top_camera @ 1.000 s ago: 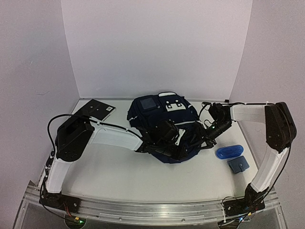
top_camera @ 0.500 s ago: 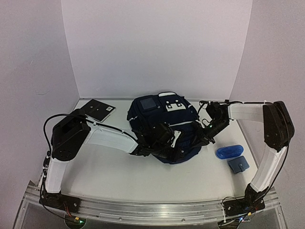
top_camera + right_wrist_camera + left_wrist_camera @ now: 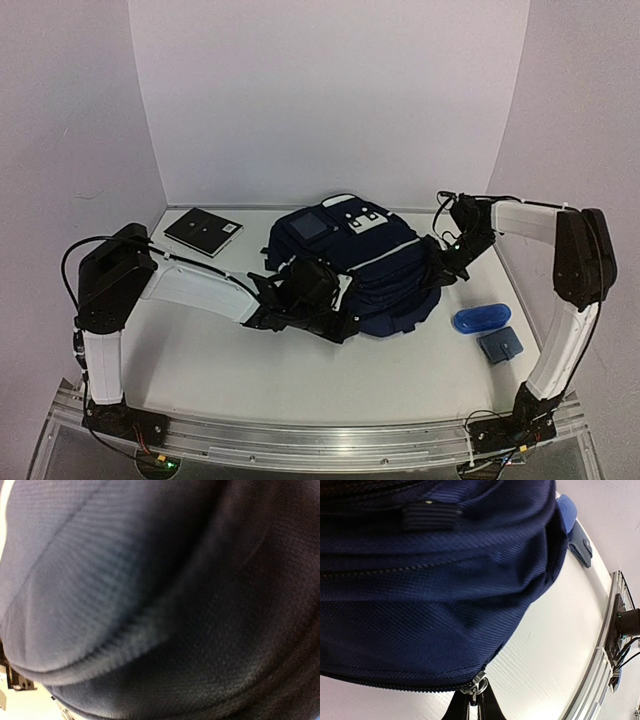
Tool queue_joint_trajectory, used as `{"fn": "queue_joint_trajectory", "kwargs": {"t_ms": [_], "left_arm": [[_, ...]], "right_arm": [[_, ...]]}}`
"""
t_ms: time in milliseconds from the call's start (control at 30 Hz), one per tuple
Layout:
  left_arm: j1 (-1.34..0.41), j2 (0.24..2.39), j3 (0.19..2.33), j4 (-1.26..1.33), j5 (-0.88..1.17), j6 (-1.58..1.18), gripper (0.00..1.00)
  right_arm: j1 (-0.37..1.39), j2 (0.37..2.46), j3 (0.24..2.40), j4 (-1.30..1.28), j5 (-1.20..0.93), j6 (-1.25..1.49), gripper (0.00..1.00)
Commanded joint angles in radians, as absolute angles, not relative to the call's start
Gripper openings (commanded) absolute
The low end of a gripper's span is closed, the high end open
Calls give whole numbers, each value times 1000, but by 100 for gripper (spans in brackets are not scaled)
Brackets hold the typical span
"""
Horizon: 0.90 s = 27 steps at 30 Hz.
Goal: Pack the student bag
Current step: Zip the student bag at the center of the board.
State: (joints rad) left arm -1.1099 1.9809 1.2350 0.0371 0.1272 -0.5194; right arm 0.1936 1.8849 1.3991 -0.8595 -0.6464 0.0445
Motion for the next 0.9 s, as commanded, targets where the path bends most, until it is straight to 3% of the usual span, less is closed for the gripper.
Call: {"fn": "queue_joint_trajectory", "kwargs": {"t_ms": [0, 33, 133, 167, 267, 500, 667, 867], "left_arm": [[-1131, 1930, 1253, -53, 184, -497, 0], [-1131, 1942, 1267, -42, 187, -498, 0], [-1126, 1991, 1334, -6, 188, -498, 0], [-1124, 2011, 1362, 2, 193, -497, 0], [-1121, 2078, 1457, 38, 213, -490, 0], [-1121, 2186, 1603, 86, 288, -499, 0], [-1121, 2197, 1617, 90, 301, -502, 0], [-1121, 2198, 1613, 102, 296, -507, 0]], "right_arm": [[160, 1923, 1551, -743, -564, 56, 2], [167, 1922, 1557, -752, -602, 64, 3], [174, 1869, 1518, -777, -713, 82, 44], [174, 1846, 1502, -795, -738, 79, 53], [175, 1758, 1425, -854, -791, 34, 69], [202, 1630, 1254, -925, -788, -80, 70], [233, 1707, 1223, -908, -838, -43, 70], [277, 1778, 1239, -802, -814, 71, 78]]}}
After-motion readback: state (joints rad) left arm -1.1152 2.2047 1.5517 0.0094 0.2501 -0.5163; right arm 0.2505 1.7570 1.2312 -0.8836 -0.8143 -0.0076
